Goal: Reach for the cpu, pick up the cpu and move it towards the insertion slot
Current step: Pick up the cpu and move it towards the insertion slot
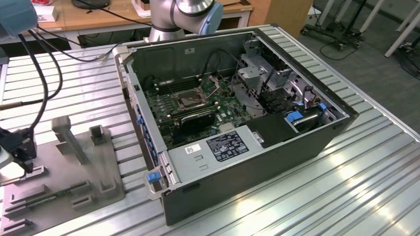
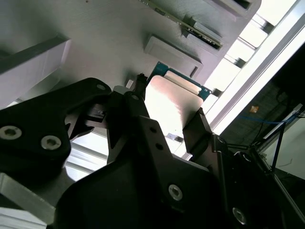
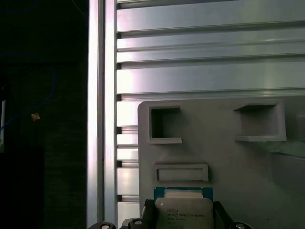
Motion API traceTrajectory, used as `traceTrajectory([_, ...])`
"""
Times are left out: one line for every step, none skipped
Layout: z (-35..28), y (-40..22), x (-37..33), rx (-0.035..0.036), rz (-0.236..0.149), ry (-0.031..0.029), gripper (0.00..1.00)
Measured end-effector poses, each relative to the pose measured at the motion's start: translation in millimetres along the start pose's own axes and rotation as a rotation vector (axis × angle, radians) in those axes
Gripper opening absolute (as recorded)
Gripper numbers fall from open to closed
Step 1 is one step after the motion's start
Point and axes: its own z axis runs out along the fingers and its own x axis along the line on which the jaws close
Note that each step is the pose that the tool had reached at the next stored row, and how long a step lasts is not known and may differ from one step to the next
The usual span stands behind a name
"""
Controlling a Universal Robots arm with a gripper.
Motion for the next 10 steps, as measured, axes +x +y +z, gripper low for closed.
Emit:
traceTrajectory([-0.3,0.0,0.0,0.0000,0.000,-0.0002,0.55])
traceTrajectory([-0.9,0.1,0.0,0.0000,0.000,0.0000,0.55])
traceTrajectory([-1.4,0.1,0.0,0.0000,0.000,0.0000,0.55])
traceTrajectory([-1.8,0.1,0.0,0.0000,0.000,-0.0001,0.55])
traceTrajectory([-2.2,0.1,0.0,0.0000,0.000,-0.0001,0.55])
traceTrajectory([-2.7,0.1,0.0,0.0000,0.000,0.0000,0.55])
traceTrajectory([-3.3,0.1,0.0,0.0001,0.000,0.0001,0.55])
traceTrajectory([-3.7,0.1,0.0,0.0000,0.000,0.0000,0.55])
traceTrajectory([-4.1,0.1,0.0,0.0000,0.000,-0.0001,0.55])
traceTrajectory([-4.6,0.2,0.0,0.0000,0.000,0.0000,0.55])
